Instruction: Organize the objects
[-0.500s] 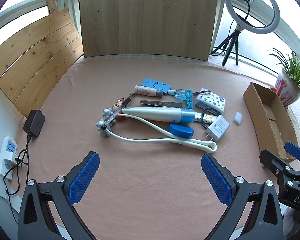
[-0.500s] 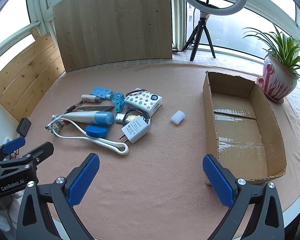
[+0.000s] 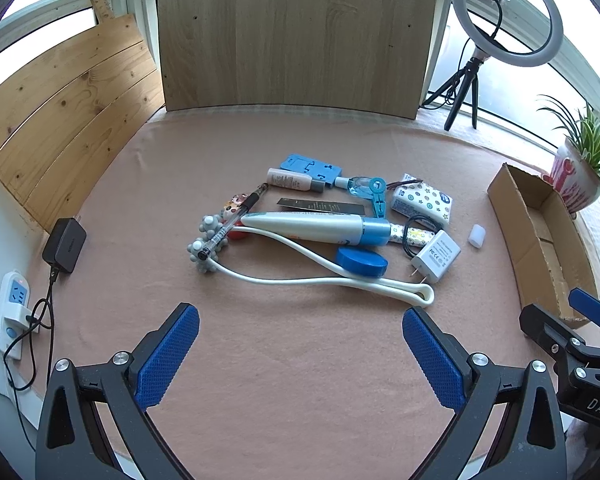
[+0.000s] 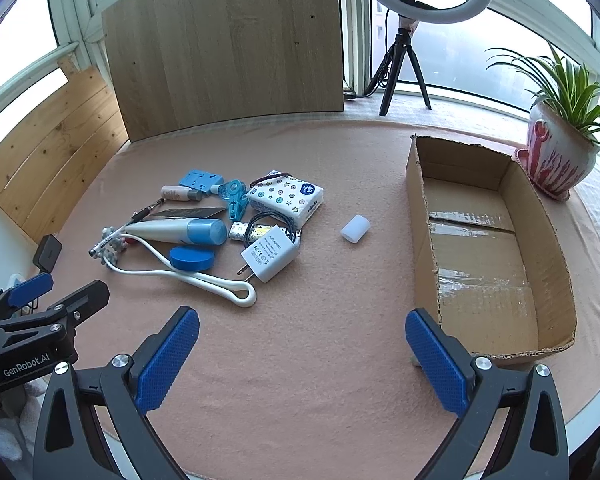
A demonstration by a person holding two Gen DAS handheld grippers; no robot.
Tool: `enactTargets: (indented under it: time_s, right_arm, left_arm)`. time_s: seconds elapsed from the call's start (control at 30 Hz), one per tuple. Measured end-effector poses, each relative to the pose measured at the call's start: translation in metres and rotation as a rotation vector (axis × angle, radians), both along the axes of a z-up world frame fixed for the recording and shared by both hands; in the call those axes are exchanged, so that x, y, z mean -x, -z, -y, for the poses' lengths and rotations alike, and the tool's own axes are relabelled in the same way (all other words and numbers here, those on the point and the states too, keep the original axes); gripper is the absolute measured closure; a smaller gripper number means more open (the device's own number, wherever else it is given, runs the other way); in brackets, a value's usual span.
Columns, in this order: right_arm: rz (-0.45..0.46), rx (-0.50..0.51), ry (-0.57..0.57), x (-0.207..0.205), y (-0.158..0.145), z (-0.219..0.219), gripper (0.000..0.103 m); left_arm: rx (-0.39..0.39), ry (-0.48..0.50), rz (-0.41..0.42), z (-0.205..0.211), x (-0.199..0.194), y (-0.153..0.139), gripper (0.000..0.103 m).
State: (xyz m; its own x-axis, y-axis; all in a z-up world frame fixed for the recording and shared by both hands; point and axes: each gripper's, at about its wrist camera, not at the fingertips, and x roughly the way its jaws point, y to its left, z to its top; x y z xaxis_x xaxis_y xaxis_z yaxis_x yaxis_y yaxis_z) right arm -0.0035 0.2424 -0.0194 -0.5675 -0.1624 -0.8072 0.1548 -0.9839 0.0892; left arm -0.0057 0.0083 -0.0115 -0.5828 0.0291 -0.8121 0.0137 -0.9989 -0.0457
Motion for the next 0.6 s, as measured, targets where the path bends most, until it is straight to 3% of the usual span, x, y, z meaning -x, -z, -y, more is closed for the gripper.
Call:
enactTargets:
  time_s: [0.6]
  right_arm:
    - [0.007,0.002,-0.009,0.0036,0.0013,0.0007,0.001]
  left_arm:
    - [0.001,-0.001,0.006,-0.0013,0.0034,0.0008,0.000]
